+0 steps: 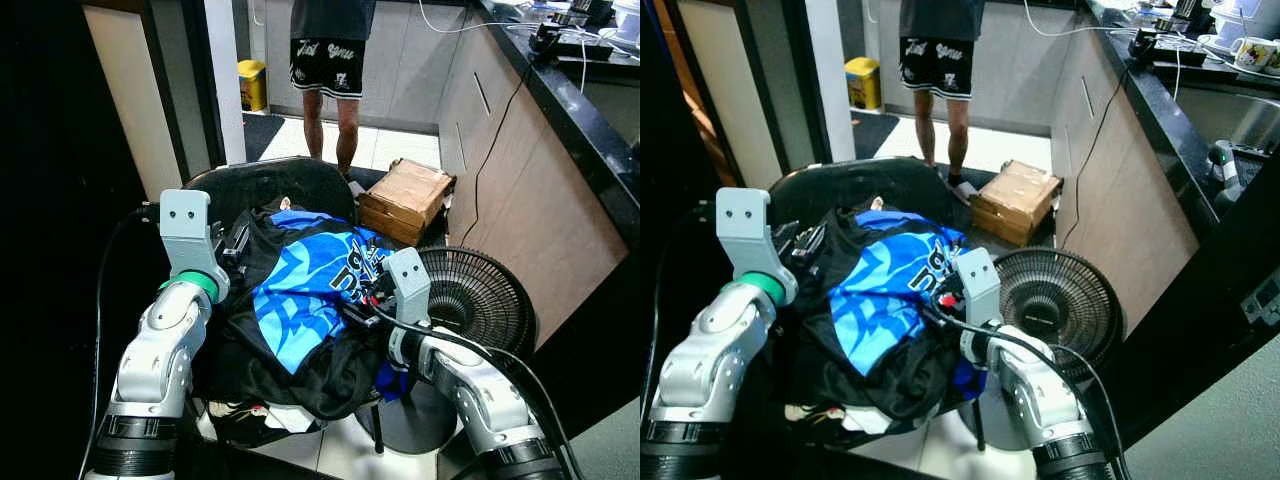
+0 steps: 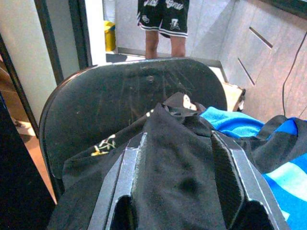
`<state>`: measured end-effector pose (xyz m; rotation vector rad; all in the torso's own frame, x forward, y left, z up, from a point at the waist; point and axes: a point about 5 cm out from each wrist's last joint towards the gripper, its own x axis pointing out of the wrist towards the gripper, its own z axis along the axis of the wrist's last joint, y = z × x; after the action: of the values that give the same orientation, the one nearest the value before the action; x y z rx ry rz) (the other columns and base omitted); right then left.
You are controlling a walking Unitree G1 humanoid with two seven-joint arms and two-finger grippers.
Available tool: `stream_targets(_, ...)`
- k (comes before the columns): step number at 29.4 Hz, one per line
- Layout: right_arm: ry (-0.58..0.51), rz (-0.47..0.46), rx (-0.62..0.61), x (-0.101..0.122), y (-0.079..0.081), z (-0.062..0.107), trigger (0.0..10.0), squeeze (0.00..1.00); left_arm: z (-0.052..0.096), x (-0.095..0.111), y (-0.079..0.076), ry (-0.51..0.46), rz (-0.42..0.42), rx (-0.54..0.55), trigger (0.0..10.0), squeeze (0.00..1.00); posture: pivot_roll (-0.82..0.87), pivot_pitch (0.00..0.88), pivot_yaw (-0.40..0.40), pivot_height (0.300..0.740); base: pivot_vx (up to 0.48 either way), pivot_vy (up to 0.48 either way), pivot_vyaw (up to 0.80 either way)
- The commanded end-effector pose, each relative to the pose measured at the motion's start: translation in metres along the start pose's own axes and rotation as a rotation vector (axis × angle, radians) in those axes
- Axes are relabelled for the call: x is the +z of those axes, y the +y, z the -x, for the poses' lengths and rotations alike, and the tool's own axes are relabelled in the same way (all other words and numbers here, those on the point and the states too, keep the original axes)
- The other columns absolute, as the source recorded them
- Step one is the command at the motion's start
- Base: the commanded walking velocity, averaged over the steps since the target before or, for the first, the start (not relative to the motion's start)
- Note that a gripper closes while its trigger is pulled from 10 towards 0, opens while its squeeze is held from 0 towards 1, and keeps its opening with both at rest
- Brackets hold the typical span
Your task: Clothes washing
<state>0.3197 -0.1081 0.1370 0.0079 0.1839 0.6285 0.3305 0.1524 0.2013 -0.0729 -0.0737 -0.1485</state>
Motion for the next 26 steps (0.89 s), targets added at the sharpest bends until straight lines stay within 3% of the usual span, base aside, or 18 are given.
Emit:
stream_targets(1,-0.012,-0.006,-0.013,0.004,-0.001,0.000,0.0,0.00,0.001,-0.001,0.000,0.010,-0.013,0.004,10.0,0.00,0.11,0.023,0.043,0.740,0.000,0.000,0.00)
stream_targets(8,-0.053,-0.026,-0.020,0.012,-0.002,0.000,0.0,0.00,0.002,-0.001,-0.001,0.011,-0.012,0.005,10.0,0.00,0.11,0.025,0.043,0.740,0.000,0.000,0.00)
stream_targets(10,-0.193,-0.105,-0.016,0.035,-0.003,0.000,0.0,0.00,0.002,0.000,0.001,0.008,-0.013,0.010,10.0,0.00,0.11,0.027,0.041,0.740,0.000,0.000,0.00)
stream_targets(11,-0.193,-0.105,-0.016,0.035,-0.003,0.000,0.0,0.00,0.002,0.000,0.001,0.008,-0.013,0.010,10.0,0.00,0.11,0.027,0.041,0.740,0.000,0.000,0.00)
stream_targets(13,-0.369,-0.196,0.028,0.064,-0.001,0.003,0.0,0.00,0.001,0.000,0.001,0.006,-0.014,0.014,10.0,0.00,0.11,0.027,0.041,0.740,0.000,0.000,0.00)
stream_targets(18,-0.390,-0.210,0.037,0.068,-0.001,0.004,0.0,0.00,0.001,0.001,0.002,0.006,-0.014,0.015,10.0,0.00,0.11,0.027,0.041,0.740,0.000,0.000,0.00)
stream_targets(19,-0.514,-0.259,0.013,0.088,-0.005,0.008,0.0,0.00,0.001,0.001,0.002,0.005,-0.015,0.019,10.0,0.00,0.11,0.027,0.041,0.740,0.000,0.000,0.00)
stream_targets(20,-0.514,-0.259,0.013,0.088,-0.005,0.008,0.0,0.00,0.001,0.001,0.002,0.005,-0.015,0.019,10.0,0.00,0.11,0.027,0.041,0.740,0.000,0.000,0.00)
stream_targets(22,-0.722,-0.397,-0.181,0.117,-0.035,0.022,0.0,0.00,0.001,0.002,0.004,0.002,-0.012,0.042,10.0,0.00,0.11,0.027,0.038,0.740,0.000,0.000,0.00)
stream_targets(23,-0.722,-0.397,-0.181,0.117,-0.035,0.022,0.0,0.00,0.001,0.002,0.004,0.002,-0.012,0.042,10.0,0.00,0.11,0.027,0.038,0.740,0.000,0.000,0.00)
stream_targets(24,-0.747,-0.427,-0.271,0.120,-0.047,0.027,0.0,0.00,0.001,0.002,0.006,0.001,-0.009,0.052,10.0,0.00,0.11,0.027,0.038,0.740,0.000,0.000,0.00)
stream_targets(26,-0.683,-0.365,-0.362,0.111,-0.056,0.026,0.2,0.00,0.001,0.002,0.007,0.001,-0.008,0.062,10.0,0.00,0.11,0.027,0.038,0.740,0.000,0.000,0.00)
